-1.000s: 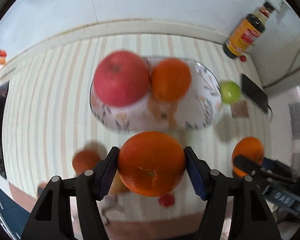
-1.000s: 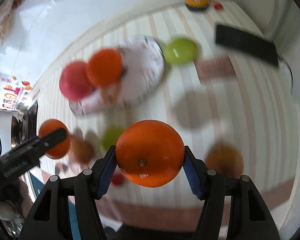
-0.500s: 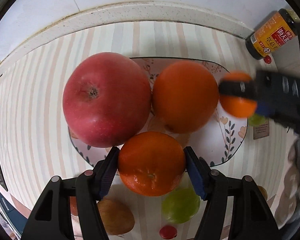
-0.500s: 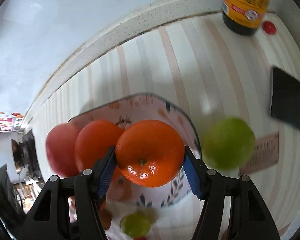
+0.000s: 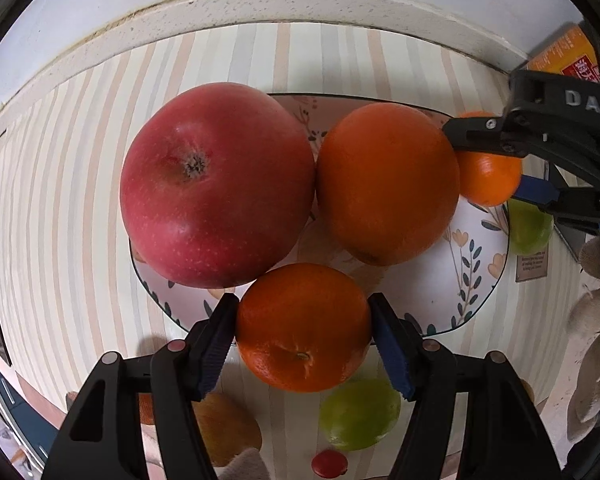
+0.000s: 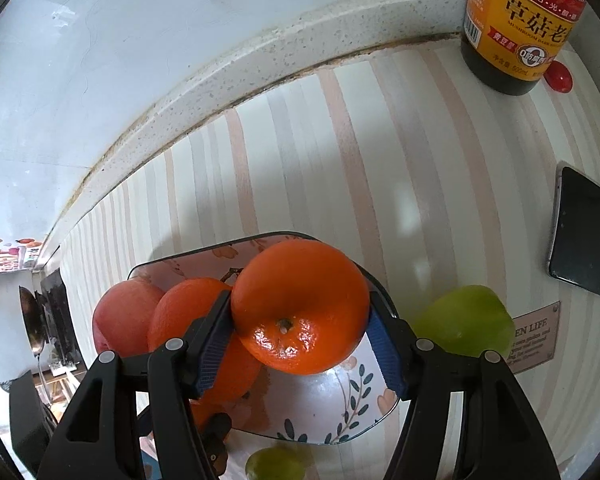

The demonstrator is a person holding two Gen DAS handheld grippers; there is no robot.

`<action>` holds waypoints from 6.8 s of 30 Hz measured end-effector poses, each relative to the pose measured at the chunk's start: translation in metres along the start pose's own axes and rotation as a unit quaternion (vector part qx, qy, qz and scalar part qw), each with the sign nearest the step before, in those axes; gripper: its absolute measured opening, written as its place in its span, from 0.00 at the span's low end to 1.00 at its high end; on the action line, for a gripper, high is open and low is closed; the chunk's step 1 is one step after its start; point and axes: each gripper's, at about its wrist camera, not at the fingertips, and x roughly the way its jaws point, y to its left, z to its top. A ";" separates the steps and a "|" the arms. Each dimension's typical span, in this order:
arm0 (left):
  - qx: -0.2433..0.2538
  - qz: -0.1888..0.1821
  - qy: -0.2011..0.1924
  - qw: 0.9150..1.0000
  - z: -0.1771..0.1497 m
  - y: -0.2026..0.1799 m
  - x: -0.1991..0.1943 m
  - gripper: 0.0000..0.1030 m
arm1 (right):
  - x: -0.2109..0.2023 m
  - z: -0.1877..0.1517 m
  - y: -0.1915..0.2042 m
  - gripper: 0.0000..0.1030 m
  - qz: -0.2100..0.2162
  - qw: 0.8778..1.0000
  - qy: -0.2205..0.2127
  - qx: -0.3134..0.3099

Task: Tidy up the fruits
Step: 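Place the tangerine on the plate with the left tool while the right places its tangerine, then grasp the brown round fruit with the left tool while the right grasps the yellow-red apple, then place the brown fruit on the plate with the left tool while the right places the apple, then withdraw both tools from the plate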

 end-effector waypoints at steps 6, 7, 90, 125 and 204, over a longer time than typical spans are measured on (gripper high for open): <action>-0.001 -0.014 -0.031 0.999 0.003 0.004 -0.027 0.88 | -0.019 -0.001 0.003 0.99 0.009 1.000 -0.022 -0.011; -0.001 -0.014 -0.034 0.999 0.003 0.005 -0.031 0.88 | -0.023 -0.003 0.003 0.99 0.003 1.000 -0.027 -0.013; -0.124 0.060 -0.056 0.989 -0.129 0.212 -0.055 1.00 | 0.070 -0.220 0.111 0.70 0.020 0.991 0.034 -0.125; -0.051 -0.053 0.032 0.997 -0.129 0.134 0.020 0.52 | 0.041 -0.242 0.059 0.70 -0.011 0.993 0.032 -0.111; -0.009 -0.006 -0.126 0.992 -0.090 0.071 -0.094 0.86 | -0.115 -0.166 0.028 0.95 -0.136 0.970 -0.167 -0.111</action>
